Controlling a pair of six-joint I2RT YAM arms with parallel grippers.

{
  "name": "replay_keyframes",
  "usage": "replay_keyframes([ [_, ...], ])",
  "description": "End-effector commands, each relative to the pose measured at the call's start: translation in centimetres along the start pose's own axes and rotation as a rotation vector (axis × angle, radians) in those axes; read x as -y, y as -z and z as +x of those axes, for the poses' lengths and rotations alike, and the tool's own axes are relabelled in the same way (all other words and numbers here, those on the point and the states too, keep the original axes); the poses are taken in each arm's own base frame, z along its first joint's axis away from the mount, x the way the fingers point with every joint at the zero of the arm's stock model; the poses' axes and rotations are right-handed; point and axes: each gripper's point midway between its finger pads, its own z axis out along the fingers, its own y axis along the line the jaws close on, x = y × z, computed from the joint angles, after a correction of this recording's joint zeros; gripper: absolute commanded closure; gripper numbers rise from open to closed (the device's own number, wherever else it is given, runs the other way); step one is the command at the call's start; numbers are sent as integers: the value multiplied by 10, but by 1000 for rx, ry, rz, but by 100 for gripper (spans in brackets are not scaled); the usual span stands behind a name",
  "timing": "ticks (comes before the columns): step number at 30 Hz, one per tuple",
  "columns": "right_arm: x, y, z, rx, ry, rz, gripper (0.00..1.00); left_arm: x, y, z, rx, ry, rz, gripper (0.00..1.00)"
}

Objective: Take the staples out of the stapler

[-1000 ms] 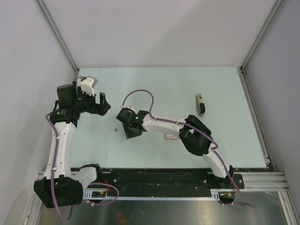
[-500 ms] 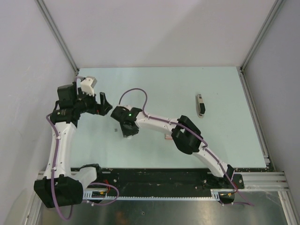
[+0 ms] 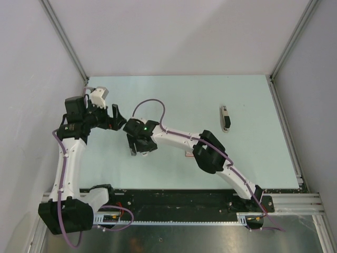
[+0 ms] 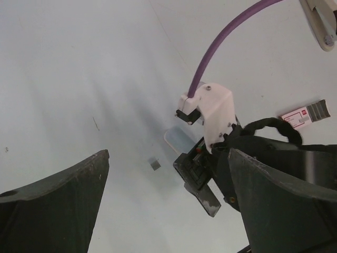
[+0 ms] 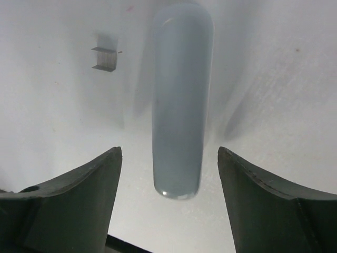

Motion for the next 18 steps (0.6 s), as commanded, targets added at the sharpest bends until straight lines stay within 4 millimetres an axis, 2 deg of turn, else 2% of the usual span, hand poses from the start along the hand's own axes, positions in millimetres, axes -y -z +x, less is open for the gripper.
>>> replay_keyframes([
  [1, -8, 81, -45, 138, -10, -88, 21, 6, -3, -7, 22, 28, 35, 1],
  [5, 32, 131, -65, 224, -32, -54, 19, 20, -15, 2, -15, 19, 68, 1],
  [7, 69, 152, -78, 280, -66, -4, 15, 35, -25, 11, -44, -21, 88, 2],
  [10, 151, 170, -89, 342, -149, 133, 5, 53, -38, 20, -77, -71, 109, 1],
  [15, 293, 185, -81, 360, -298, 369, 1, 83, -63, 36, -147, -169, 146, 0],
  [18, 352, 186, -70, 327, -355, 482, 2, 90, -79, 43, -179, -229, 140, 1],
])
